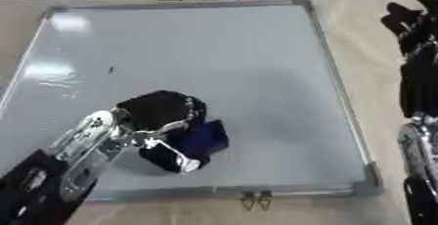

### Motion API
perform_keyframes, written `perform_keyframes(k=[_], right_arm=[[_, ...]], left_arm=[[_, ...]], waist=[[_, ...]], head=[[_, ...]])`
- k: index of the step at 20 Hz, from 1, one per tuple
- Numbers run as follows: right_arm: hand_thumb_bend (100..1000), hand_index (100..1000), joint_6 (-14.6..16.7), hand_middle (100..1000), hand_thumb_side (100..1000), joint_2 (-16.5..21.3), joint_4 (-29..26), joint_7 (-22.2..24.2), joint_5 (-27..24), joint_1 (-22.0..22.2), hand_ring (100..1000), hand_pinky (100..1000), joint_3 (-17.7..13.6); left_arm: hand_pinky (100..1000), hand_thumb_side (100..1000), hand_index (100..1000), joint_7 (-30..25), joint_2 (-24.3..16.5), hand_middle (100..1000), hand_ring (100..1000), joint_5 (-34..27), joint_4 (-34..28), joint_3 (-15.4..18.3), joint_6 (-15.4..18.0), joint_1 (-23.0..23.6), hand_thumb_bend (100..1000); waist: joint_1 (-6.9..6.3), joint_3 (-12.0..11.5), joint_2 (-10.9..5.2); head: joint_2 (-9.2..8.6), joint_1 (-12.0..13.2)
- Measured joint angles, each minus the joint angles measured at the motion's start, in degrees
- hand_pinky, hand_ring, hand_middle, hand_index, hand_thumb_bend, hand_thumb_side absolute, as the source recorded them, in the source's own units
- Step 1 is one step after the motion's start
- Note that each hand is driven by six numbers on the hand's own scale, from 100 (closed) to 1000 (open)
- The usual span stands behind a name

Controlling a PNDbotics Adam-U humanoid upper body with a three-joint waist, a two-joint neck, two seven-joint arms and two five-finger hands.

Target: Wipe the whiteboard clean with a brush.

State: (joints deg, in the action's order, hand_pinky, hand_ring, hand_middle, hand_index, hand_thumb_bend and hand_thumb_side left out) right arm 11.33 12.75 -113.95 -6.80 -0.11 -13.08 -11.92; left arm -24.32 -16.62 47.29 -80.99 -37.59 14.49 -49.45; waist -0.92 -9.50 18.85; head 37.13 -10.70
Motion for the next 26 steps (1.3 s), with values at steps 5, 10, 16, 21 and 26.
perform_keyframes(k=[5, 10, 16, 21, 26], right_arm=[[100, 912, -0.02, 579, 1000, -0.04, 0.0, 0.01, 0.0, 0.01, 875, 890, 0.0], [100, 912, -0.02, 578, 1000, -0.05, 0.0, 0.02, -0.01, 0.01, 875, 890, 0.0], [100, 911, -0.02, 579, 1000, -0.13, 0.0, 0.02, -0.02, 0.01, 875, 890, 0.0], [100, 911, -0.02, 579, 1000, -0.28, 0.0, 0.03, -0.06, 0.01, 874, 890, 0.0], [100, 911, -0.01, 578, 1000, -0.29, 0.0, 0.02, -0.08, 0.01, 874, 890, 0.0]], left_arm=[[475, 570, 244, -0.35, 0.0, 587, 628, -0.3, -0.36, -0.06, 0.37, 0.0, 329], [484, 450, 238, -0.77, -0.01, 592, 628, 0.01, -1.42, -0.37, 0.78, -0.03, 331], [484, 413, 238, -2.21, -0.01, 593, 627, 0.12, -1.76, -0.4, 1.45, -0.03, 311], [479, 408, 234, -2.7, -0.01, 569, 617, 0.16, -1.73, -0.39, 1.48, -0.03, 271], [489, 449, 229, -2.67, 0.0, 606, 636, 1.21, -1.34, -0.36, 1.73, -0.03, 315]], waist=[[-0.02, -0.04, 0.0], [-0.03, -0.16, 0.0], [-0.04, -0.16, 0.0], [-0.04, -0.05, -0.01], [-0.03, 0.03, -0.01]], head=[[0.0, 0.01], [-0.01, 0.02], [-0.31, 0.21], [-0.48, 0.4], [-0.5, 0.5]])
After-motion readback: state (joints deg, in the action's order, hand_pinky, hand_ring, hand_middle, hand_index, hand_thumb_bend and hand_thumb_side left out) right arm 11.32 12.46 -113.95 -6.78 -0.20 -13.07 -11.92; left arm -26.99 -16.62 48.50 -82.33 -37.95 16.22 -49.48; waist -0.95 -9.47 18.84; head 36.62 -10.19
